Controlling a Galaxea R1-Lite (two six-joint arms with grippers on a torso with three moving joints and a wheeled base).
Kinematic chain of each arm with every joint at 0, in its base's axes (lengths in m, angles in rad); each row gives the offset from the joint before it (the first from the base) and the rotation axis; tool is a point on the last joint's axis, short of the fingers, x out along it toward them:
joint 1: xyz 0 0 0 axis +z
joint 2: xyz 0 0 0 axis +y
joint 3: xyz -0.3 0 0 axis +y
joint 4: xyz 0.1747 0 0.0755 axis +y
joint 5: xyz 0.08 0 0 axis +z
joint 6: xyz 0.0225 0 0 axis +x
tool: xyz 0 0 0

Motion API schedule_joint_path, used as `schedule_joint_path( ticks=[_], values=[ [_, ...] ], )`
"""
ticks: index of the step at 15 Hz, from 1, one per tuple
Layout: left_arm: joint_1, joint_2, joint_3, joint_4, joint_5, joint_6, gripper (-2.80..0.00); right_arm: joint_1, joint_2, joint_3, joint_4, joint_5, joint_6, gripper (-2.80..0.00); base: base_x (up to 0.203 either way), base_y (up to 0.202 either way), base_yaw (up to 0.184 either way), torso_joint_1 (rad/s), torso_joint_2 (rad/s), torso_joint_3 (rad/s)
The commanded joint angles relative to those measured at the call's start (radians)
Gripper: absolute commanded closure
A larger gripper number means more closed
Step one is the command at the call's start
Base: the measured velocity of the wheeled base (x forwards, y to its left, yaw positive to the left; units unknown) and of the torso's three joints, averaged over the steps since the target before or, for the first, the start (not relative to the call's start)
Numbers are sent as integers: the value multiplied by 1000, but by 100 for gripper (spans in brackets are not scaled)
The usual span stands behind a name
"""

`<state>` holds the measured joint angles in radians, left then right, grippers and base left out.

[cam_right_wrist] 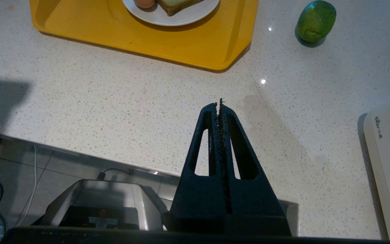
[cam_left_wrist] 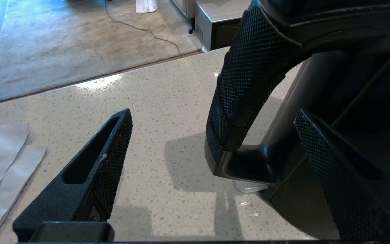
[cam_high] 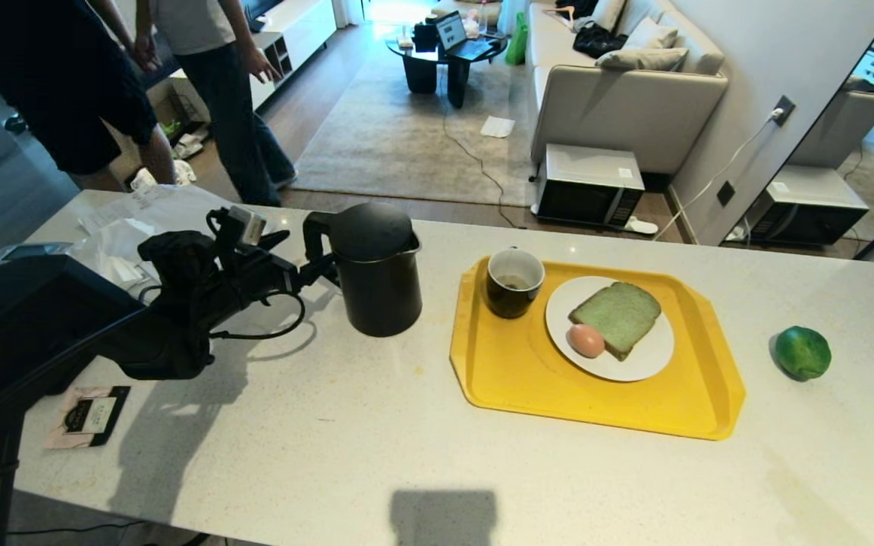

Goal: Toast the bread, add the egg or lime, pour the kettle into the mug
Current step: Pick up the kettle

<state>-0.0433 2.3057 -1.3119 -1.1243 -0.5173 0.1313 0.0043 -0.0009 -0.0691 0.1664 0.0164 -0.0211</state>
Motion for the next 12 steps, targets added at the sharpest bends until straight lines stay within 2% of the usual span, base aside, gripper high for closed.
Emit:
schedule_joint_path(
  ticks=[1,4,7,12],
  values=[
    [-6,4,0,-6,-4,1,-280,0,1,0,1,0,0,0,0,0,0,0,0,0],
    [-7,18,-2,-3,-20,0,-280,0,1,0,1,0,0,0,0,0,0,0,0,0],
    [-7,34,-4,0,-86,-1,-280,0,1,0,1,0,-1,0,0,0,0,0,0,0],
    [-9,50,-56,14,-92,-2,-280,0,1,0,1,0,-1,0,0,0,0,0,0,0]
  ],
)
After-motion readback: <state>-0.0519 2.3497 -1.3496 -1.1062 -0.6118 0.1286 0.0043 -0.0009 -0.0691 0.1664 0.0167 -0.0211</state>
